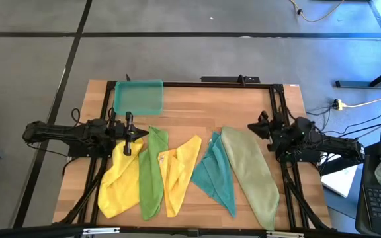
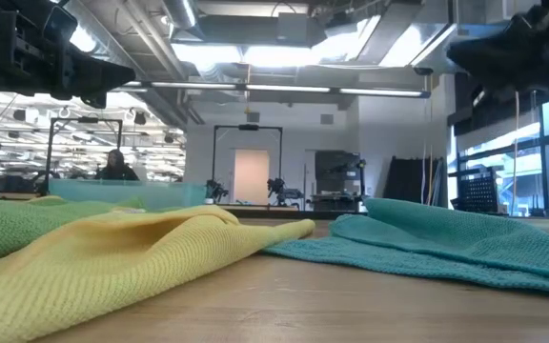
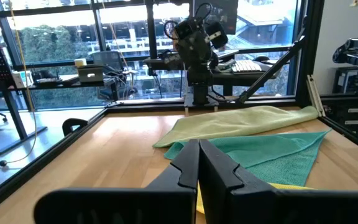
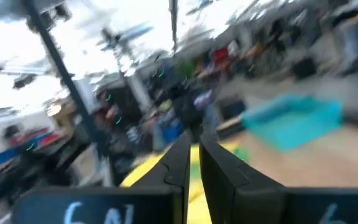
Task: Fold microfiber towels
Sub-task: Fold the light green microfiber cloth
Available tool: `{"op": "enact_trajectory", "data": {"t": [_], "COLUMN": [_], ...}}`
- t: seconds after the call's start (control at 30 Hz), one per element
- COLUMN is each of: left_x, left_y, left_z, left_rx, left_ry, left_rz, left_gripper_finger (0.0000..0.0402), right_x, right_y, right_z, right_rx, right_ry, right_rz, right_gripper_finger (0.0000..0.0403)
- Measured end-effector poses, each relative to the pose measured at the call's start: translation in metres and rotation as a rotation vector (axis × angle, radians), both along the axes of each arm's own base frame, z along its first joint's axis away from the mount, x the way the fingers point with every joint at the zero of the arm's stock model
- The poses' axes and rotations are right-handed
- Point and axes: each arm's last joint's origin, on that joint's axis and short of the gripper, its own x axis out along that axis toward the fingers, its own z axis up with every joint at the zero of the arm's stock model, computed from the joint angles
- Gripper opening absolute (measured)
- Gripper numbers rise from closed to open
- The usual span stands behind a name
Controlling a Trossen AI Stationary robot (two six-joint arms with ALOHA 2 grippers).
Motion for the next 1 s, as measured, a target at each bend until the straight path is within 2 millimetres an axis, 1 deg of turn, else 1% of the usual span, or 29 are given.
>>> {"op": "enact_trajectory", "data": {"t": [0.13, 0.2, 0.3, 0.4, 0.5, 0.63, 0.7, 0.8, 0.87, 0.97, 1.0], "left_x": [0.0, 0.0, 0.0, 0.0, 0.0, 0.0, 0.0, 0.0, 0.0, -0.001, -0.002], "left_y": [0.0, 0.0, 0.0, 0.0, 0.0, 0.0, 0.0, 0.0, 0.001, 0.001, 0.001], "left_z": [0.0, 0.0, 0.0, 0.0, 0.0, 0.0, 0.0, 0.0, 0.001, 0.01, 0.014], "left_rx": [0.0, 0.0, 0.0, 0.0, 0.0, 0.0, 0.001, 0.001, -0.037, -0.267, -0.354], "left_ry": [0.0, 0.0, 0.0, 0.0, 0.0, 0.0, -0.001, -0.004, -0.018, -0.131, -0.18], "left_rz": [0.0, 0.0, 0.0, 0.0, 0.0, 0.0, 0.0, 0.014, 0.019, 0.004, -0.007], "left_gripper_finger": [0.0, 0.0, 0.0, 0.0, 0.0, 0.0, 0.0, 0.0, 0.0, 0.0, 0.0], "right_x": [-0.004, -0.006, -0.009, -0.009, -0.005, 0.011, 0.023, 0.046, 0.062, 0.085, 0.091], "right_y": [0.0, 0.0, 0.001, 0.001, 0.0, -0.003, -0.005, -0.009, -0.012, -0.016, -0.016], "right_z": [0.017, 0.022, 0.037, 0.054, 0.076, 0.096, 0.102, 0.098, 0.099, 0.107, 0.107], "right_rx": [-0.042, -0.067, -0.126, -0.121, -0.085, -0.04, 0.037, 0.23, 0.411, 0.718, 0.792], "right_ry": [-0.064, -0.061, -0.083, 0.0, 0.097, 0.306, 0.45, 0.682, 0.733, 0.709, 0.716], "right_rz": [-0.032, -0.038, -0.055, -0.053, -0.041, -0.025, -0.017, -0.027, -0.056, -0.104, -0.104], "right_gripper_finger": [0.0039, 0.0039, 0.0039, 0.0039, 0.0039, 0.0039, 0.0039, 0.0039, 0.0039, 0.0039, 0.0039]}}
